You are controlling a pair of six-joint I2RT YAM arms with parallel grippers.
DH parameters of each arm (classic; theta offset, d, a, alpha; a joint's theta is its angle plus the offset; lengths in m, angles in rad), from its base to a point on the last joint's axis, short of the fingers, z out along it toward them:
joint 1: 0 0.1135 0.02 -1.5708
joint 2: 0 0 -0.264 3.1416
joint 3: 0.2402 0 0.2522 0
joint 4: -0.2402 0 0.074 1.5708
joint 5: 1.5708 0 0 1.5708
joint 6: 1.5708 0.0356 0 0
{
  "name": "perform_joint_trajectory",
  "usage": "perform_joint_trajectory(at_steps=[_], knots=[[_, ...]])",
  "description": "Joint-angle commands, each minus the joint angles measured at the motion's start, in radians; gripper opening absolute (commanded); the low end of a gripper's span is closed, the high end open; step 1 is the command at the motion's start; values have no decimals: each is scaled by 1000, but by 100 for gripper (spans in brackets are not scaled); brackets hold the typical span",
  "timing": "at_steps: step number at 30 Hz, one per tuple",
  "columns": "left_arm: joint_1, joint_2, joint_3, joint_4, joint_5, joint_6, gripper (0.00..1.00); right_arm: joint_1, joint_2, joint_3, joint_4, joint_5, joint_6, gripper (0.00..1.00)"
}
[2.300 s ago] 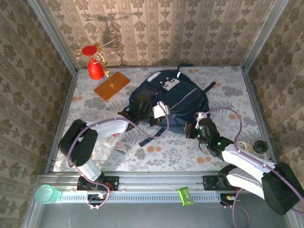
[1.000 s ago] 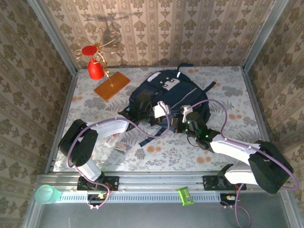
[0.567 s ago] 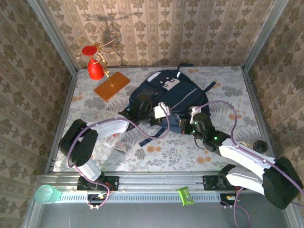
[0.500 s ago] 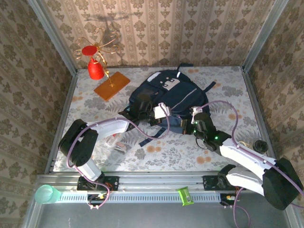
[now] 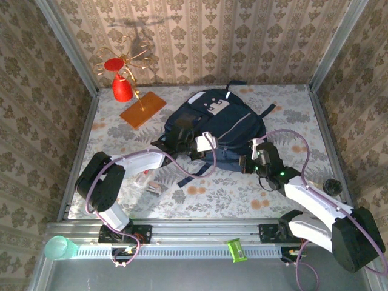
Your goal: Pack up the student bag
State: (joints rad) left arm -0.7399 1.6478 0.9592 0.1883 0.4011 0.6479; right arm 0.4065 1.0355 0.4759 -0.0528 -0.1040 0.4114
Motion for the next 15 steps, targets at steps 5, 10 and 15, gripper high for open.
perform_joint_trajectory(at_steps=[5, 10, 15], knots=[[14, -10, 42, 5, -5, -14, 0, 137, 34, 55, 52, 7, -15, 36], [10, -12, 48, -1, -7, -18, 0, 165, 109, 89, 95, 77, 57, 38], [4, -10, 52, -2, -5, -20, 0, 182, 197, 120, 162, 111, 90, 38]])
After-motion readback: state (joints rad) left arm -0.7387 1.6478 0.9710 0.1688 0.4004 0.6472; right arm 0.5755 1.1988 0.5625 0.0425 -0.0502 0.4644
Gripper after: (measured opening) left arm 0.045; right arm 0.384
